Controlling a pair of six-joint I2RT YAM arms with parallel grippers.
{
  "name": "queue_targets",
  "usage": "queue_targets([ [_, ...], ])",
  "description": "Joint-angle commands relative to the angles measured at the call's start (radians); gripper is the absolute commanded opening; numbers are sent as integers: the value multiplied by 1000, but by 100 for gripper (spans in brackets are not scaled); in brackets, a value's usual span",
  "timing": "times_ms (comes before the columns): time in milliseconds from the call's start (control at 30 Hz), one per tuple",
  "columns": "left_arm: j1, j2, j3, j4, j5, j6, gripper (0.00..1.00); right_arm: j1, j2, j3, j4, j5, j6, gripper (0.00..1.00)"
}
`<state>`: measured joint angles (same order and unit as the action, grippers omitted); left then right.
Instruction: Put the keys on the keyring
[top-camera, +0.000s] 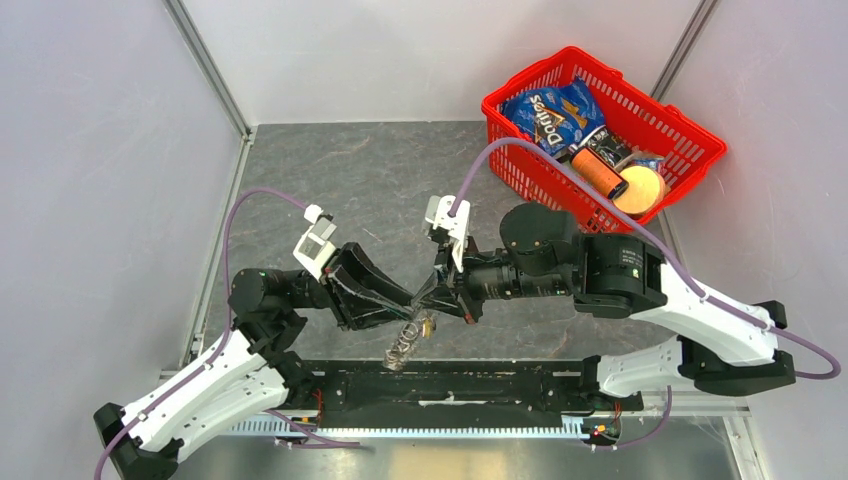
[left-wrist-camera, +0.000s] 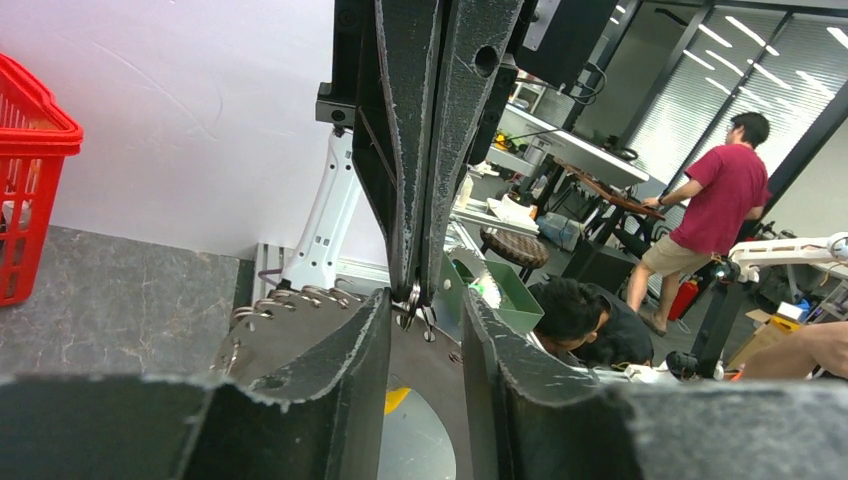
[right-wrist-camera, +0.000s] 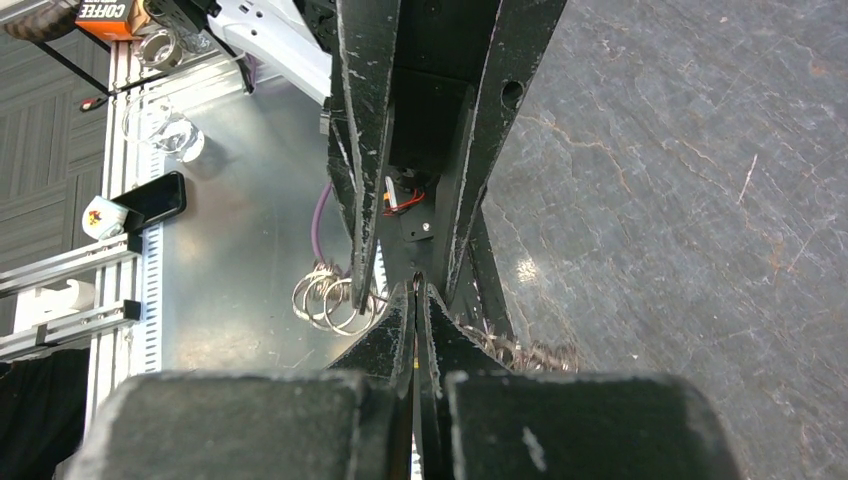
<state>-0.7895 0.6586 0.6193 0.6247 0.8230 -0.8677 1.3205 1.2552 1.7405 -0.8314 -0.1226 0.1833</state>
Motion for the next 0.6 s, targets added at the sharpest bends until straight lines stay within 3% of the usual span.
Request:
queue_targets([
  [0,1,-2,3,35,36,-26,36,5,5,62,79,15,2,0],
  [233,1,-7,4,28,45,-25,24,5,3,62,89,4,10,0],
  [567,1,-29,1,12,43,-22,21,4,-18,44,100,8,20,0],
])
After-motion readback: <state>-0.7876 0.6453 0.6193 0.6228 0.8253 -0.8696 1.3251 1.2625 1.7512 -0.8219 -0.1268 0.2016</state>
